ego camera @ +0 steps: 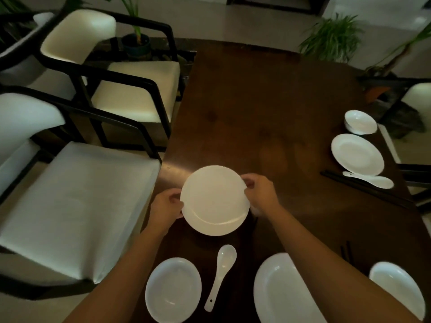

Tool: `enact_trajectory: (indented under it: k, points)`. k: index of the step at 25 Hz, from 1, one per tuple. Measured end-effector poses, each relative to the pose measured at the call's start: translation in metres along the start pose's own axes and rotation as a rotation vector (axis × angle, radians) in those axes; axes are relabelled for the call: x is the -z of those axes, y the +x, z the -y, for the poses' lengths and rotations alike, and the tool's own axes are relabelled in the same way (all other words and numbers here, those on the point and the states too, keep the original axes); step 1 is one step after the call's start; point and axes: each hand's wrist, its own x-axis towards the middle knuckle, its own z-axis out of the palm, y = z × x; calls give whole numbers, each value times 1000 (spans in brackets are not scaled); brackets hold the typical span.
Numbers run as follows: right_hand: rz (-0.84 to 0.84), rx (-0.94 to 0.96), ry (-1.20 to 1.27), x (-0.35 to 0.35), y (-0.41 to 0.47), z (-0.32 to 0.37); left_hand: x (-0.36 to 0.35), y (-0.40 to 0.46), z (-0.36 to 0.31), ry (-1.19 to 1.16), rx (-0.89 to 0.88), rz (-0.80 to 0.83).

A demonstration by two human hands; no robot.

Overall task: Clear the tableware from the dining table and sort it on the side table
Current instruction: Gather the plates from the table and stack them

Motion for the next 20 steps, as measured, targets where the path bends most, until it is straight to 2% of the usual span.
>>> enact_trajectory:
  k: [4,10,15,20]
  points:
    - [-61,-74,254,55,-55,-36,-17,-39,-28,-92,-79,167]
    - [-164,-316,249,76,-156,-135,-90,-109,8,129,-110,367]
    - [-208,-373,251,60,-204,-189,-120,-145,43,300,-125,400]
    - [-263,-254,125,46,-207,-203,-135,-160,56,455,-259,315]
